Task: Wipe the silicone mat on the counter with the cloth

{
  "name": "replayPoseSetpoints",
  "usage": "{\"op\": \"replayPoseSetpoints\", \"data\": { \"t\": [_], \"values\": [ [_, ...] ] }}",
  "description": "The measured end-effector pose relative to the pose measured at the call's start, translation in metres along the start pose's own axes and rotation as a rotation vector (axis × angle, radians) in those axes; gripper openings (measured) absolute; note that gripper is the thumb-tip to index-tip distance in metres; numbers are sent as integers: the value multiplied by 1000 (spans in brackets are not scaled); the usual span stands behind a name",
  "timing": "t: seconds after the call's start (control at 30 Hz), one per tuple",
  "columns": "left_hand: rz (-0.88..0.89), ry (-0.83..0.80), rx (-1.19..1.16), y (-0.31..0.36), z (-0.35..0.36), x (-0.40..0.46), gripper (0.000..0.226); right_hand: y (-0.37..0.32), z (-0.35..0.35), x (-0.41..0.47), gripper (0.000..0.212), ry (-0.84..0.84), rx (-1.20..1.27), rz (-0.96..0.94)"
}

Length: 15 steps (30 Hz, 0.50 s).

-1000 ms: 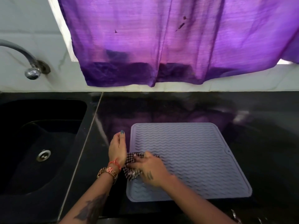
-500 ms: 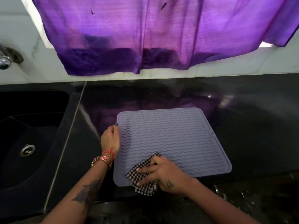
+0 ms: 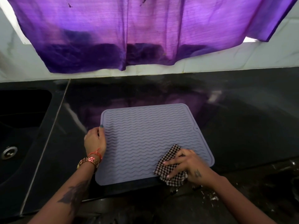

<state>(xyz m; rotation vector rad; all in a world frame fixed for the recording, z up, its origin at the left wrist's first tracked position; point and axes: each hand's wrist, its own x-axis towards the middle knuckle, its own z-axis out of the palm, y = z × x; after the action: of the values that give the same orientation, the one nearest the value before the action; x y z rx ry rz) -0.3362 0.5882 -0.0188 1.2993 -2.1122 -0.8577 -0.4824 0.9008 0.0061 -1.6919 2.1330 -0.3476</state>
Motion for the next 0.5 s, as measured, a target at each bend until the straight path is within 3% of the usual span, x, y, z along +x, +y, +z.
{"op": "replayPoseSetpoints", "data": {
  "t": [0.3, 0.43, 0.5],
  "values": [
    [-2, -5, 32, 1, 2, -5, 40, 63, -63, -40, 63, -37, 106, 360],
    [2, -43, 44, 1, 2, -6, 40, 84, -101, 11, 50, 455, 82, 384],
    [10, -55, 55, 2, 1, -8, 39, 95, -114, 56, 39, 585, 55, 412]
  ]
}}
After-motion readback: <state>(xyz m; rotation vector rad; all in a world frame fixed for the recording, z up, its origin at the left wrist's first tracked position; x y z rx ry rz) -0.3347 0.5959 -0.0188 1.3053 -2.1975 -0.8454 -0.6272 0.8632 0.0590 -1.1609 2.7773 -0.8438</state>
